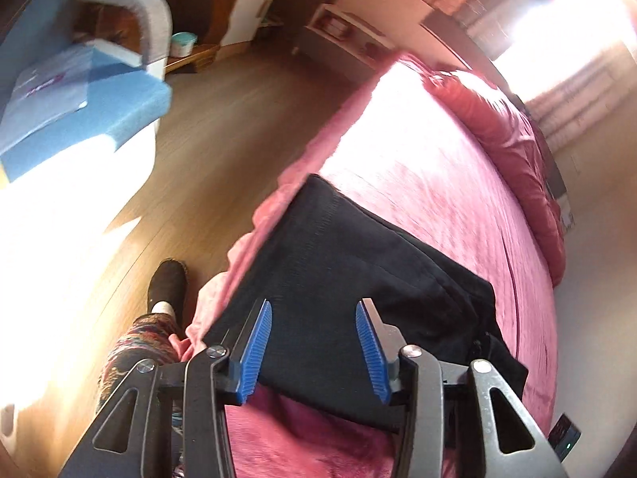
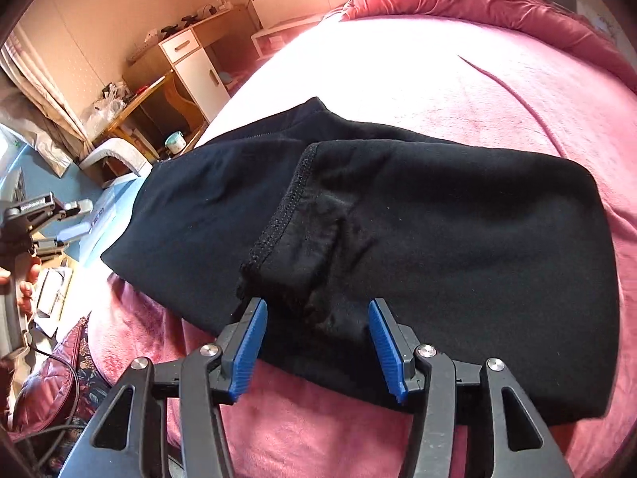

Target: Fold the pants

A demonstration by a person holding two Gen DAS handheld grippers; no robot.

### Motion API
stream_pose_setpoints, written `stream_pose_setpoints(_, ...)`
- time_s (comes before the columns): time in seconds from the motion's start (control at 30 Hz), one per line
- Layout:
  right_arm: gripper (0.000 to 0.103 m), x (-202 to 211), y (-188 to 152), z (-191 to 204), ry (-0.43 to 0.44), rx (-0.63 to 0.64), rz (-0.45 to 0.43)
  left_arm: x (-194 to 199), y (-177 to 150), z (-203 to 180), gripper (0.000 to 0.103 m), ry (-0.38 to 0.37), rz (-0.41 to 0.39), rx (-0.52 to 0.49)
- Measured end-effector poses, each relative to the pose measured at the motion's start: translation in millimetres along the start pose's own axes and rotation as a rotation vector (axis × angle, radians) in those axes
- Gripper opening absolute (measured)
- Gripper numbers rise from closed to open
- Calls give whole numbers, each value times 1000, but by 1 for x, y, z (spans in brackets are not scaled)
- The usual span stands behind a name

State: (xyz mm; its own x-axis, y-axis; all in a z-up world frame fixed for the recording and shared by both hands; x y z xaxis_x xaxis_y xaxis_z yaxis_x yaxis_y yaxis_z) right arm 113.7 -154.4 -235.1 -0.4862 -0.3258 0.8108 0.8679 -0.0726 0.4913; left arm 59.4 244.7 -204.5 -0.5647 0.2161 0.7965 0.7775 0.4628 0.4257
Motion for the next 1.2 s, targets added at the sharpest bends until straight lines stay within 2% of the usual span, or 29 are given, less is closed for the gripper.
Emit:
stream_pose_setpoints(0.13, 61, 2, -8, -13, -6, -62, 15, 2, -3, 51, 49, 7, 9, 159)
stream_pose_setpoints(0.27, 62, 2, -11, -25, -31, -93, 7, -20, -22, 67, 52, -53, 96, 256)
stream_pose_setpoints(0.5, 74, -6, -13, -33, -15, -123, 14, -54, -44, 70, 52, -53, 173, 290)
stream_pose_setpoints(0.7, 77, -13, -14, -40, 9, -167, 31, -68, -44, 68, 48, -103, 177, 324)
stream_pose_setpoints(0.77, 79, -14, -14, -41, 8, -172, 43, -70, -44, 65, 45, -117, 182, 322)
stream_pose_setpoints(0.8, 81, -15, -15, -41, 11, -169, 47, -71, -44, 63, 36, -125, 180, 320)
stream_pose_setpoints(0.83, 89, -16, -14, -38, 31, -163, 53, -70, -42, 61, 33, -136, 171, 314)
stream_pose_setpoints(0.87, 91, -16, -14, -35, 39, -156, 55, -67, -40, 60, 29, -125, 158, 302)
stream_pose_setpoints(1.0, 91, -19, -15, -28, 4, -124, 56, -53, -27, 52, 17, -122, 102, 264)
stream_pose_setpoints(1.1, 90, -15, -12, -23, -9, -106, 39, -37, -13, 34, 14, -157, 54, 212)
stream_pose_setpoints(1.2, 84, 2, -6, -18, -44, -80, -3, -15, 4, 1, 14, -222, -6, 119)
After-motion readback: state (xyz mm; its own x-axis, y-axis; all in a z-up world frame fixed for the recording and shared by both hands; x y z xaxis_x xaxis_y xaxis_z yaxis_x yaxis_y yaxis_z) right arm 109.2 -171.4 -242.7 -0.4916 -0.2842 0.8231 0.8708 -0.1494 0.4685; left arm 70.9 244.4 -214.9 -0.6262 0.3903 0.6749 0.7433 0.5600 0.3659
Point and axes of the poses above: each gripper's, at about its wrist camera, not at the fingertips, and x roughly against the way its jaws point, z to its left, y to its top, the point moved 9 cm from there along -x, roughly the way its jaws point, and after that the axes turned 9 degrees about -x, right-handed, at the moved point
